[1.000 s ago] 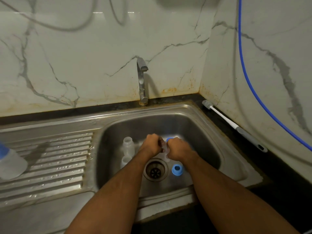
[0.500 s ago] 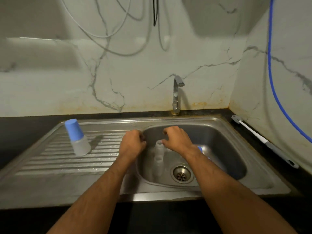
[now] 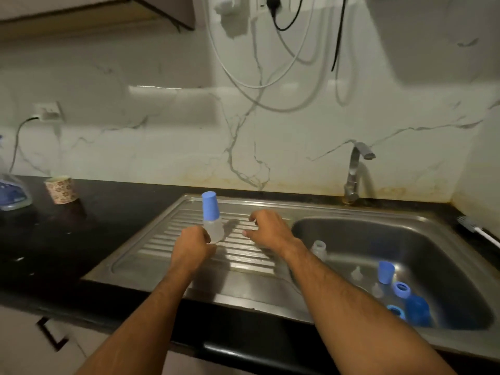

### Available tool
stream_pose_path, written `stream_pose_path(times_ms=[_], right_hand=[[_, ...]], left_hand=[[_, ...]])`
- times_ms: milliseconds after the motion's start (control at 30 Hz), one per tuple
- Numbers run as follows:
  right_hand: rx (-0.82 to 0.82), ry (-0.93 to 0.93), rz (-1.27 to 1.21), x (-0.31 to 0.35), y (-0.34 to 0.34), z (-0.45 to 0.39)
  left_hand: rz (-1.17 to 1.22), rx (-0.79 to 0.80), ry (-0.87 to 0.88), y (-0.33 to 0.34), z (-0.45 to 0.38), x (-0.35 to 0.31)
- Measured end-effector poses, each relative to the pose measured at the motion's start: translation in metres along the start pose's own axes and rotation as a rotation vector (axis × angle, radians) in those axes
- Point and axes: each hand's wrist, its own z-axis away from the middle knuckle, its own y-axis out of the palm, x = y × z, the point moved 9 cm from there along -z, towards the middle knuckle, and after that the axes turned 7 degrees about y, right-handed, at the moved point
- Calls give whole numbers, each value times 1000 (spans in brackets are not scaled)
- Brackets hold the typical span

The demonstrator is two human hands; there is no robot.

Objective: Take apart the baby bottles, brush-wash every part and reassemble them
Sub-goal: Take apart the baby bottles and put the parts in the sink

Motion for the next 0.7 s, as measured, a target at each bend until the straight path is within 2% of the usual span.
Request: stream_pose_path(times_ms=[133, 433, 700], right_hand=[[23, -18, -44, 33, 28, -11], [83, -14, -272, 71, 73, -51], [87, 35, -479, 68, 94, -69]], left_hand=[[8, -32, -41, -13, -4, 35], [75, -55, 2, -15, -45, 50], [220, -85, 52, 4, -56, 49]])
